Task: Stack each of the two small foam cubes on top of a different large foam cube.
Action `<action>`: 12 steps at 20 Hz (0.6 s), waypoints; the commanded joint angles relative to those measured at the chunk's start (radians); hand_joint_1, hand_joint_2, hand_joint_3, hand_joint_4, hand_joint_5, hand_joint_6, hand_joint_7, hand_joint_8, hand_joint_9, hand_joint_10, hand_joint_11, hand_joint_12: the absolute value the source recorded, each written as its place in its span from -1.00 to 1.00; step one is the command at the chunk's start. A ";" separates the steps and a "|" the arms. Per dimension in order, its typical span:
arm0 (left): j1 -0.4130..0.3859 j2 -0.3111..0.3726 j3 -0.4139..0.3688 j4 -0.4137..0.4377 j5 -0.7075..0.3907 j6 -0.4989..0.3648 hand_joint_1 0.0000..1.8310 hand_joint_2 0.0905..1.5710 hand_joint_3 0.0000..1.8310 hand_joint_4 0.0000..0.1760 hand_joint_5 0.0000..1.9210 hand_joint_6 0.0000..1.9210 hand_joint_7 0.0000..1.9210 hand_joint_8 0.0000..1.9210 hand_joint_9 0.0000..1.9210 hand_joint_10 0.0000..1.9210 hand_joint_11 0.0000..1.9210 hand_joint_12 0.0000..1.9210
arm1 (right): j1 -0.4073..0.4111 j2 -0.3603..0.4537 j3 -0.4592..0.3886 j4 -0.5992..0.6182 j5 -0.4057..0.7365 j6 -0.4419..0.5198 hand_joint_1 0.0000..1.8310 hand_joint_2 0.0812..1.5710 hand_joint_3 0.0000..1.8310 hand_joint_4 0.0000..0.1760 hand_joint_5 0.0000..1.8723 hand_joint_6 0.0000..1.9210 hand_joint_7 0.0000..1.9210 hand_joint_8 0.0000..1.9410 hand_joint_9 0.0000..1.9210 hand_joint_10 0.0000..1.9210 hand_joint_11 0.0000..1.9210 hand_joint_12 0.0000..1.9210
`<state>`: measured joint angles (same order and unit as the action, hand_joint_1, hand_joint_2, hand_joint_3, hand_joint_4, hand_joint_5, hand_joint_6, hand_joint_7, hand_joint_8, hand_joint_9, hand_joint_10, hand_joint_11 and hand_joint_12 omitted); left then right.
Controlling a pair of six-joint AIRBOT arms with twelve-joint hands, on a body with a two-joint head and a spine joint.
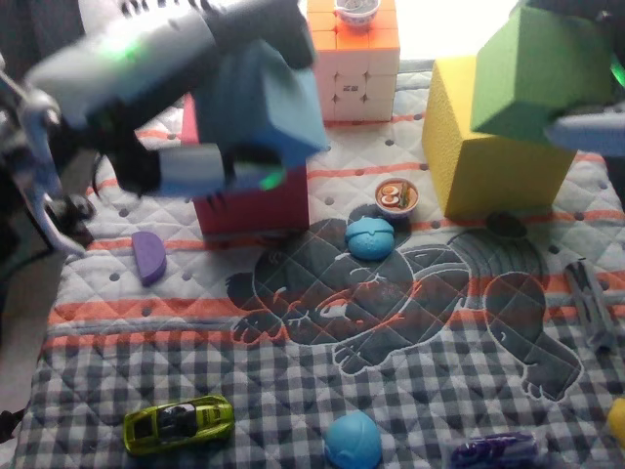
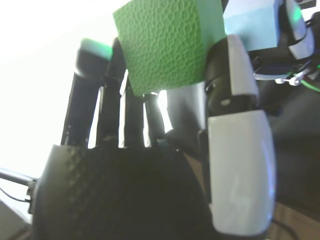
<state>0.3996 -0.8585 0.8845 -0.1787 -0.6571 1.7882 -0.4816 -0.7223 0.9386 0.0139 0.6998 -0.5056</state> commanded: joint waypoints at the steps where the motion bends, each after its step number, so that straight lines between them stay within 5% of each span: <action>1: -0.017 0.000 0.006 -0.001 -0.088 -0.003 0.93 0.43 -1.00 -1.00 -0.94 -0.21 -0.94 0.34 -0.42 0.63 -0.23 0.72 | 0.025 -0.002 0.012 0.018 0.063 0.004 0.42 0.61 -0.96 -1.00 -0.49 0.72 -0.32 0.56 -0.26 0.70 -0.17 1.00; 3: -0.040 -0.011 0.027 -0.039 -0.068 0.039 0.77 0.49 -0.99 -1.00 -0.87 0.40 -0.96 0.31 -0.35 0.65 -0.46 0.90 | 0.059 -0.025 0.045 0.027 0.010 0.004 0.43 0.39 -0.58 -1.00 -0.50 0.71 -0.30 0.61 -0.24 0.76 -0.12 1.00; 4: -0.063 -0.022 0.032 -0.066 -0.049 0.102 0.76 0.50 -0.99 -1.00 -0.86 0.36 -0.96 0.32 -0.37 0.68 -0.47 0.97 | 0.072 -0.036 0.064 0.041 -0.012 0.004 0.43 0.38 -0.54 -1.00 -0.51 0.72 -0.32 0.66 -0.26 0.82 -0.15 1.00; 6: -0.091 -0.036 0.038 -0.108 -0.029 0.190 0.75 0.56 -0.99 -1.00 -0.86 -0.33 -0.97 0.11 -0.44 0.76 -0.46 1.00 | 0.081 -0.044 0.087 0.060 -0.033 0.004 0.41 0.50 -0.73 -1.00 -0.46 0.69 -0.38 0.63 -0.29 0.80 -0.23 1.00; 8: -0.106 -0.046 0.058 -0.148 -0.013 0.225 0.66 0.45 -1.00 -1.00 -0.89 -0.17 -0.97 -0.01 -0.77 0.76 -0.54 1.00 | 0.090 -0.053 0.114 0.086 -0.050 0.004 0.40 0.62 -0.92 -1.00 -0.45 0.69 -0.40 0.60 -0.29 0.78 -0.22 1.00; 9: -0.112 -0.051 0.071 -0.164 -0.004 0.225 0.58 0.48 -1.00 -1.00 -0.87 -0.37 -0.94 -0.21 -0.83 0.61 -0.67 0.99 | 0.093 -0.055 0.123 0.096 -0.055 0.004 0.40 0.64 -0.96 -1.00 -0.47 0.69 -0.40 0.61 -0.31 0.80 -0.24 1.00; 10: -0.117 -0.054 0.082 -0.176 0.005 0.225 0.56 0.48 -1.00 -1.00 -0.77 -0.53 -0.87 -0.35 -0.77 0.59 -0.63 1.00 | 0.095 -0.055 0.129 0.103 -0.058 0.004 0.40 0.65 -0.97 -1.00 -0.47 0.65 -0.38 0.62 -0.31 0.81 -0.25 1.00; 11: -0.120 -0.057 0.092 -0.186 0.010 0.225 0.71 0.53 -0.99 -1.00 -0.73 -0.64 -0.85 -0.18 -0.48 0.70 -0.43 1.00 | 0.097 -0.055 0.137 0.113 -0.061 0.004 0.41 0.65 -0.98 -1.00 -0.49 0.64 -0.36 0.62 -0.31 0.81 -0.27 1.00; 12: -0.125 -0.061 0.104 -0.201 0.018 0.225 0.74 0.54 -1.00 -1.00 -0.77 -0.81 -0.88 -0.25 -0.41 0.71 -0.34 1.00 | 0.100 -0.058 0.147 0.126 -0.072 0.004 0.24 0.68 -0.99 -1.00 -0.46 0.68 -0.32 0.65 -0.42 0.86 -0.32 1.00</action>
<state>0.2867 -0.9203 0.9920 -0.4007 -0.5312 2.0159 -0.3977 -0.7864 1.0855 0.1307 0.5179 -0.5064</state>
